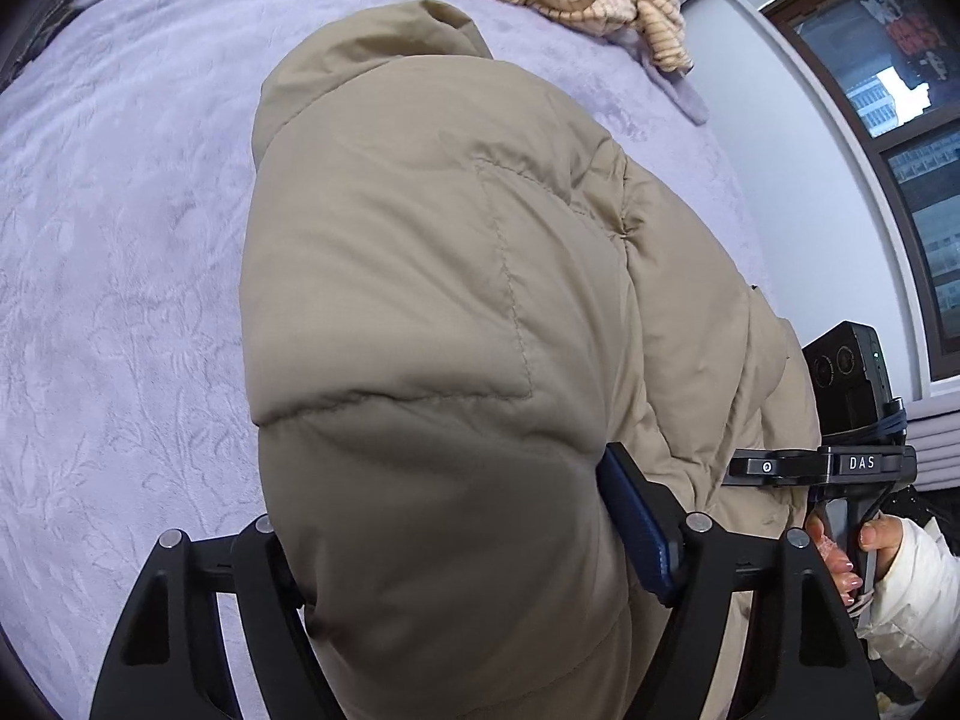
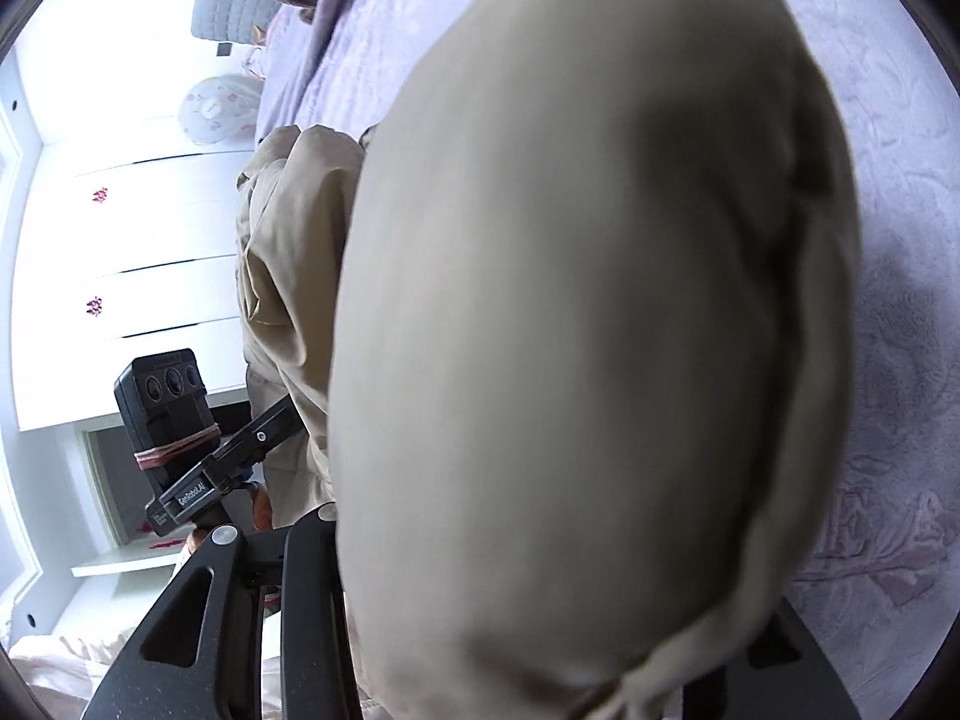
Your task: Fold large clothes
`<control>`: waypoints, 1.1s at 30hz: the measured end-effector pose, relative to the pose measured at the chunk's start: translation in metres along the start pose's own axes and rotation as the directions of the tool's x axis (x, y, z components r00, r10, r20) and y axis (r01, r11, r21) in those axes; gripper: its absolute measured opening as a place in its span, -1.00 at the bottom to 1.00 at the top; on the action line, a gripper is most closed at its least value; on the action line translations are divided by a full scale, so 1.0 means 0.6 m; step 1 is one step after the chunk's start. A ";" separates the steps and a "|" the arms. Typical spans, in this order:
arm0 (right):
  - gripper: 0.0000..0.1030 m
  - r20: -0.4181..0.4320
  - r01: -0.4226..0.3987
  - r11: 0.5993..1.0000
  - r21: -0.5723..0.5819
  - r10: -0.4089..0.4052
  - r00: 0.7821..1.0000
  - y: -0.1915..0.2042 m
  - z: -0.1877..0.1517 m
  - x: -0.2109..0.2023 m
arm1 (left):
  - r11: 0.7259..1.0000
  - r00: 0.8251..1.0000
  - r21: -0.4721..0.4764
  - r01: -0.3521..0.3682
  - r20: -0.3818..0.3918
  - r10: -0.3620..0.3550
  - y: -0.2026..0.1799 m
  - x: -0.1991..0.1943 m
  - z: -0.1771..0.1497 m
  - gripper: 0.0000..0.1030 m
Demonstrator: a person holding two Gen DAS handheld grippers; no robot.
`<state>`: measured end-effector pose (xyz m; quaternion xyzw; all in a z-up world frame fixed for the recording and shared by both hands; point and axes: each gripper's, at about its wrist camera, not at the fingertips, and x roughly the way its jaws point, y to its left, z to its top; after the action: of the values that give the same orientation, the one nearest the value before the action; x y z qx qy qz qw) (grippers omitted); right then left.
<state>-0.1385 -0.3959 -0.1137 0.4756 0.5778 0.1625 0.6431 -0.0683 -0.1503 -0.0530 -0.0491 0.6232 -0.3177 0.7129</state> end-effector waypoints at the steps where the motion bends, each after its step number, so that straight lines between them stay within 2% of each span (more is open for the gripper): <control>1: -0.12 0.011 -0.003 1.000 -0.006 0.003 1.000 0.013 0.001 0.000 | 1.000 1.000 0.003 0.003 0.014 -0.003 0.005 -0.013 -0.001 0.53; 5: -0.12 0.039 0.000 0.999 -0.045 0.002 0.999 0.073 0.011 0.022 | 1.000 0.998 -0.001 -0.001 0.067 0.001 0.038 -0.060 0.025 0.53; 8: -0.12 0.057 0.001 0.998 -0.070 0.003 0.998 0.123 0.026 0.059 | 1.000 0.995 0.000 -0.016 0.096 0.016 0.092 -0.102 0.051 0.53; 16: -0.12 0.062 0.000 0.993 -0.121 0.008 0.998 0.262 0.083 0.218 | 0.991 0.982 -0.064 -0.120 0.140 0.128 0.319 -0.185 0.118 0.53; 20: -0.12 0.039 0.038 0.987 -0.158 -0.032 0.999 0.309 0.116 0.300 | 0.974 0.969 -0.126 -0.187 0.138 0.204 0.410 -0.175 0.144 0.53; 23: -0.07 0.030 0.124 0.980 -0.158 -0.121 0.992 0.320 0.134 0.333 | 0.961 0.963 -0.144 -0.236 0.101 0.252 0.450 -0.144 0.148 0.53; 27: 0.17 0.044 0.250 0.958 -0.141 -0.246 0.968 0.325 0.119 0.318 | 0.959 0.959 -0.140 -0.247 0.104 0.262 0.448 -0.119 0.147 0.54; 30: 0.18 0.111 0.337 0.935 -0.112 -0.325 0.939 0.328 0.102 0.260 | 0.956 0.954 -0.124 -0.264 0.113 0.278 0.440 -0.119 0.144 0.54; 33: 0.18 0.258 0.465 0.879 -0.102 -0.428 0.866 0.349 0.070 0.185 | 0.953 0.950 -0.129 -0.275 0.112 0.290 0.432 -0.125 0.134 0.54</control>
<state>0.0015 -0.2260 -0.0169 0.2903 0.5799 -0.0006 0.7613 0.1056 0.0677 -0.0919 -0.0195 0.5930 -0.1731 0.7862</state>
